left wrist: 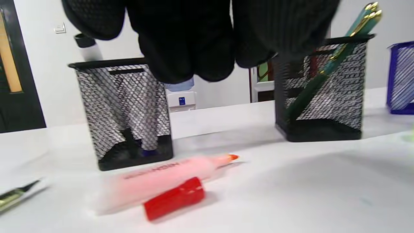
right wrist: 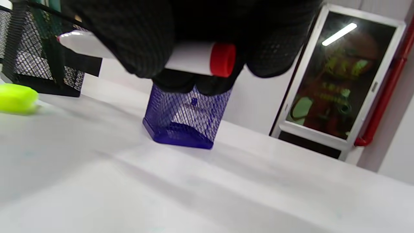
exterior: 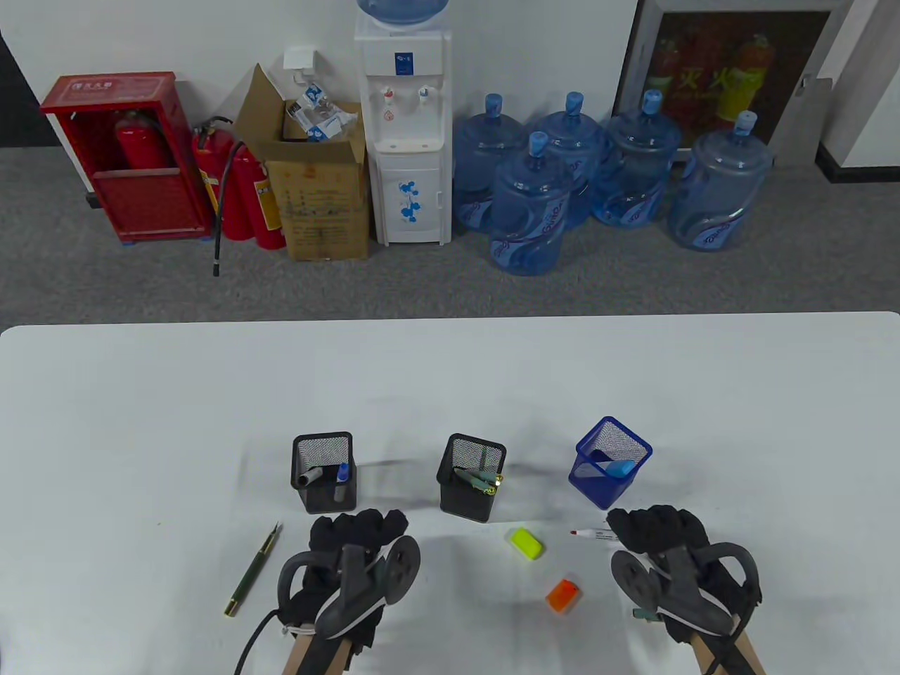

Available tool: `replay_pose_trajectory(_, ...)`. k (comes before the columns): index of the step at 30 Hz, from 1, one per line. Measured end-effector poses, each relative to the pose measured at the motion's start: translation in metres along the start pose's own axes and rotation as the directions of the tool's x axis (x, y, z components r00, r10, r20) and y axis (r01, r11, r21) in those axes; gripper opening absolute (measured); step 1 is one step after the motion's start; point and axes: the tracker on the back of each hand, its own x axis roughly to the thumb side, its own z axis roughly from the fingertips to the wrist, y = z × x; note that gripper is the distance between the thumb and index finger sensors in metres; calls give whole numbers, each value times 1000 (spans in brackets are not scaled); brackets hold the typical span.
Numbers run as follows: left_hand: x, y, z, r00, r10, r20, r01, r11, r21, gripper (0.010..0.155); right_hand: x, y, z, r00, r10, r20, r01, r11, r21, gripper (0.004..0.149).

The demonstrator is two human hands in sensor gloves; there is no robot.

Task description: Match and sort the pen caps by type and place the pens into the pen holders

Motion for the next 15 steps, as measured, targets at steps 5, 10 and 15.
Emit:
replay_pose_trajectory(5, -5, -9, -1, 977, -212, 2, 211, 974, -83, 52, -1, 1, 2, 1000, -6, 3, 6, 1000, -18, 55)
replay_pose_trajectory(10, -5, -25, -1, 951, -307, 34, 309, 949, -62, 51, -3, 3, 2, 1000, 0, 10, 0, 1000, -12, 55)
replay_pose_trajectory(15, -7, -36, -7, 940, -340, -20, 337, 936, -102, 48, 0, 4, 2, 1000, 7, 21, -6, 1000, -15, 55)
